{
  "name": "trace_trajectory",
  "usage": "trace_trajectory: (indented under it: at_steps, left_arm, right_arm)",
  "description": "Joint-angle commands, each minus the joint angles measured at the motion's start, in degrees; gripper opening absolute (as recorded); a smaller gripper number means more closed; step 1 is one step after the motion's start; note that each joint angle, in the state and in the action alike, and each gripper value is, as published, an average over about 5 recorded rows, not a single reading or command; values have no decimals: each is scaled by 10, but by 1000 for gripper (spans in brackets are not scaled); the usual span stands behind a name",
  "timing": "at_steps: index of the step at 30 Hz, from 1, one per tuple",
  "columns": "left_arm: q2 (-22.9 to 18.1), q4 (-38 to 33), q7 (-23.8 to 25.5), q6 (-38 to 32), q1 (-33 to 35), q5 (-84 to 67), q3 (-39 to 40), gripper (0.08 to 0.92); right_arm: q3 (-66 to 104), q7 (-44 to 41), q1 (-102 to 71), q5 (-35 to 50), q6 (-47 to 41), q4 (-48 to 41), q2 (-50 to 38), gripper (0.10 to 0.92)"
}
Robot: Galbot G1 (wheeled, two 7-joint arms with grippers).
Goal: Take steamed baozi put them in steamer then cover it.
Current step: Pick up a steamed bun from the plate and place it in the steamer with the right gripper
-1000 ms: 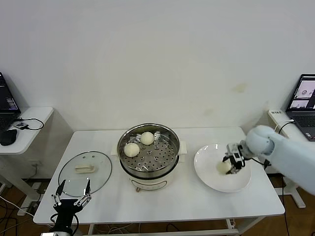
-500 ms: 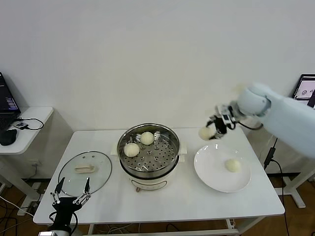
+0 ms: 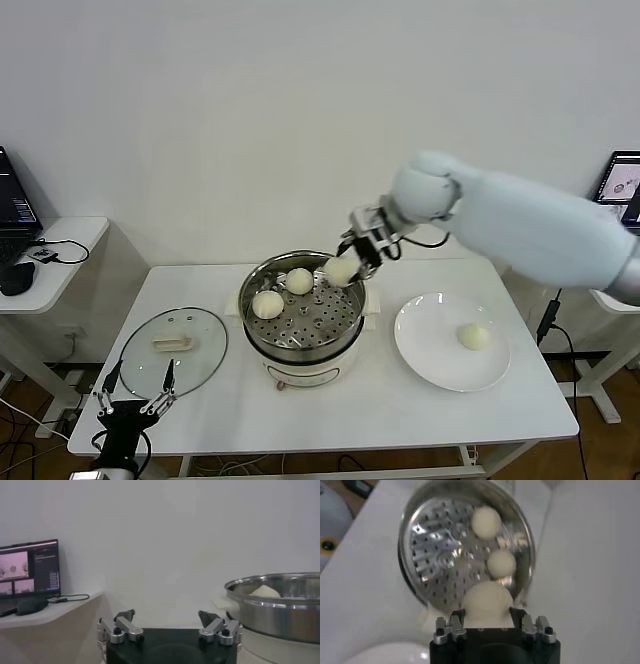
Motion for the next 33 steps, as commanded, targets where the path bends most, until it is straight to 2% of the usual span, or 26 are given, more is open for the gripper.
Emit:
trace_trajectory:
  at_steps: [1,14,28,30,33]
  left_arm:
    - [-1,4,0,-2,1,-2,-7,823]
    - [-7,6,0,-3,-6,-5,-5,823]
    - [-8,11,-1,-5,-8,-7,-4,823]
    - [-8,12,-1,-6,-8,-7,-4,823]
    - [-8,12,-1,-7,-7,-7,-4,823]
  right_arm:
    - [-66,25,-15,-20,86,-6,93,594]
    - [-104,34,-18,-123,213,-32,131,602]
    - [-110,34,-24,-147,235,-29,128,612]
    - [-109,38,-25,-149,237,-29,126,631]
    - [-104,44,-24,-147,240,-30,122,702]
